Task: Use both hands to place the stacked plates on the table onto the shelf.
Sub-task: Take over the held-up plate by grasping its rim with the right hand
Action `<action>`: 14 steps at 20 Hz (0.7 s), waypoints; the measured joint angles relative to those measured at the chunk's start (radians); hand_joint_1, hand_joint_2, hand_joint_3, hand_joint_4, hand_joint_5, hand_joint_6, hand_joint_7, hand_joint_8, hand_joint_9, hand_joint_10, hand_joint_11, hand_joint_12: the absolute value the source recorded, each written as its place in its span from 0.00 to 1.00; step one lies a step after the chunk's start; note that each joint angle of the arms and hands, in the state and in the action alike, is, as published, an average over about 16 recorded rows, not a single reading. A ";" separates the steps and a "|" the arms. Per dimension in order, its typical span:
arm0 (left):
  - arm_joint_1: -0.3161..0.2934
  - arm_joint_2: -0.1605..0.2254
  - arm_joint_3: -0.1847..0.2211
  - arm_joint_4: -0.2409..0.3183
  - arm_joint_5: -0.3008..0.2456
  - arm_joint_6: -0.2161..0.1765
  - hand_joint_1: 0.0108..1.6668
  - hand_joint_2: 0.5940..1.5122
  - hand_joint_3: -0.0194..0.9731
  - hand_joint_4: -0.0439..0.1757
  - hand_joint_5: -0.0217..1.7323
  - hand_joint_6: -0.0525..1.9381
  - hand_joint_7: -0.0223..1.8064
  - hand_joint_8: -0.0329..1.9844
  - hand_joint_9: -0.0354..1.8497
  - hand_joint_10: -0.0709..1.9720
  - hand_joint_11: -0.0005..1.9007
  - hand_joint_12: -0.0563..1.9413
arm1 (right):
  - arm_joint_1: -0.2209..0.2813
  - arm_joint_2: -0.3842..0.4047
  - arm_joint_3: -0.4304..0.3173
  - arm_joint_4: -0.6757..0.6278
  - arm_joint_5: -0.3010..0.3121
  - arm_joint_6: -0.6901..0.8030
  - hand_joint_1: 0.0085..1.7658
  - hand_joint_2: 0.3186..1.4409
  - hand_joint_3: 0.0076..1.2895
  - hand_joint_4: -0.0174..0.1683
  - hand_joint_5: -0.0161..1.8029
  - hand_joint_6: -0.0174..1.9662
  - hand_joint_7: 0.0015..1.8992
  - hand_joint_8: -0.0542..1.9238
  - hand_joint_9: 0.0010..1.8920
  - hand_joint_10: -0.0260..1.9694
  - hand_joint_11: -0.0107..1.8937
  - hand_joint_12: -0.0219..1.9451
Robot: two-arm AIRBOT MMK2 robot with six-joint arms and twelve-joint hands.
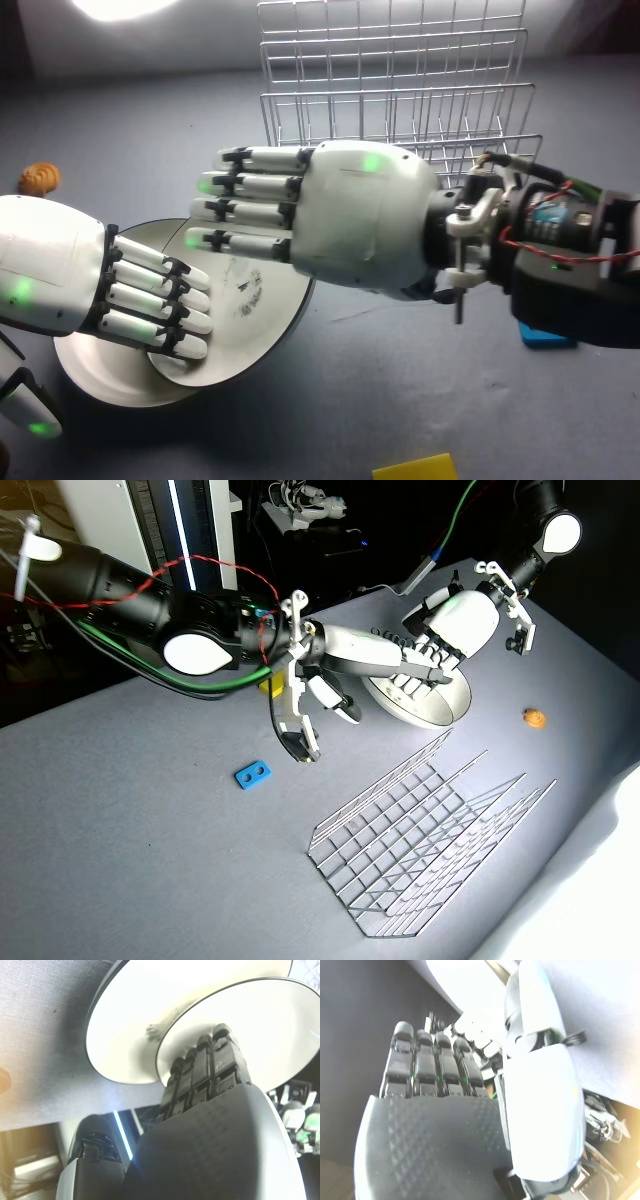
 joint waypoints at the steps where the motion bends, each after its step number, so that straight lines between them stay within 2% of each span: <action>1: 0.000 0.000 0.000 0.000 0.000 0.000 0.00 0.65 0.03 0.19 0.01 0.02 0.01 0.01 0.03 0.03 0.01 0.02 | 0.000 -0.015 0.014 0.003 0.002 -0.001 0.66 0.61 0.01 0.09 0.05 0.02 0.04 0.04 0.04 0.02 0.02 0.17; 5: 0.000 0.000 0.000 0.000 0.000 0.000 0.00 0.65 0.03 0.19 0.01 0.02 0.01 0.01 0.03 0.03 0.01 0.02 | -0.005 -0.067 0.058 0.025 0.013 -0.005 0.64 0.62 0.01 0.09 0.11 0.02 0.11 0.04 0.12 0.02 0.04 0.31; 8: 0.000 0.000 0.000 0.000 0.000 0.000 0.00 0.65 0.03 0.19 0.01 0.02 0.01 0.01 0.03 0.03 0.01 0.02 | -0.011 -0.097 0.081 0.039 0.028 -0.013 0.63 0.62 0.01 0.09 0.20 0.03 0.21 0.04 0.22 0.03 0.10 0.40; 14: -0.005 -0.001 0.002 0.005 0.000 -0.001 0.00 0.66 0.03 0.18 0.01 0.02 0.01 0.01 0.03 0.03 0.01 0.02 | -0.027 -0.135 0.103 0.059 0.067 -0.030 0.62 0.60 0.01 0.06 0.37 0.15 0.41 0.13 0.46 0.03 0.26 0.51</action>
